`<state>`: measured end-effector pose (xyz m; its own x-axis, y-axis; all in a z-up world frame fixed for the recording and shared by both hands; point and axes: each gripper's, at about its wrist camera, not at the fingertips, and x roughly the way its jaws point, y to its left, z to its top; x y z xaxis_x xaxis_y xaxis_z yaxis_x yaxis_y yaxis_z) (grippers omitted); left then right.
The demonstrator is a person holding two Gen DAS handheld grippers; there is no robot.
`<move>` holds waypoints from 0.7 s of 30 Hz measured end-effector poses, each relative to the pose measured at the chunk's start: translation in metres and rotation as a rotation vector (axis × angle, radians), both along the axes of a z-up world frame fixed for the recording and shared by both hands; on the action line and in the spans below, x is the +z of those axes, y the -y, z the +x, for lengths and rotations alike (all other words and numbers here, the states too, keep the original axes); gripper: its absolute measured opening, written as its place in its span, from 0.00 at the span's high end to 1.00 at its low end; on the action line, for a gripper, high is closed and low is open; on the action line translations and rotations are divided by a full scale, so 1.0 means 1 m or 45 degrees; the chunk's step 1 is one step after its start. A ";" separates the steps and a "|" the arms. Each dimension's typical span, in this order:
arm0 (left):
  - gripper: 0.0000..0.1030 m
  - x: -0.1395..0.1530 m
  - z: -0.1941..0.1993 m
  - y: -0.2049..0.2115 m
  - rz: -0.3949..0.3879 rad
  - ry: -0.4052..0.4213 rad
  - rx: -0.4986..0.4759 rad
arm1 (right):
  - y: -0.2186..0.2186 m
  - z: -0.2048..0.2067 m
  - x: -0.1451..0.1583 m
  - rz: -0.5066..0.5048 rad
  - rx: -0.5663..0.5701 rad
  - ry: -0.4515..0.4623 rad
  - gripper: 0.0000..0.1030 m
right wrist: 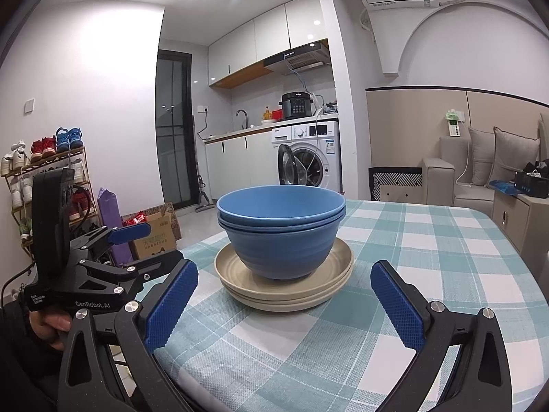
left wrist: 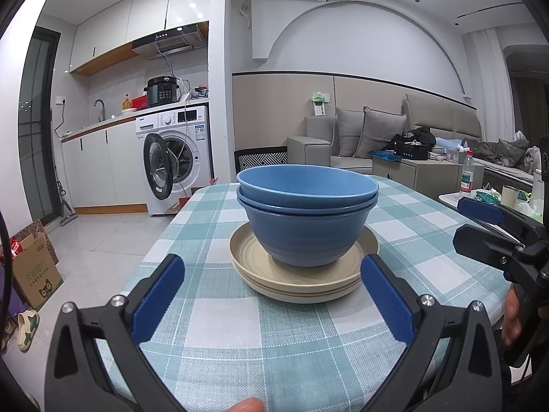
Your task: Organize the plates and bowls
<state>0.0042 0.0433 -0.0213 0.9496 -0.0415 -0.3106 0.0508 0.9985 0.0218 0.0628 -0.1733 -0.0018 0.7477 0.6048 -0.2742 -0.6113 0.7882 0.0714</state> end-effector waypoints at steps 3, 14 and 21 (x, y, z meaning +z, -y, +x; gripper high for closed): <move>0.00 0.000 0.000 -0.001 -0.004 0.003 0.002 | -0.001 -0.001 0.000 -0.008 0.001 0.002 0.00; 0.00 0.002 -0.003 0.000 -0.014 0.017 -0.001 | 0.008 0.002 0.004 0.042 -0.016 0.003 0.00; 0.00 0.004 -0.003 0.001 -0.008 0.025 -0.004 | 0.003 0.001 0.003 0.018 -0.003 -0.002 0.00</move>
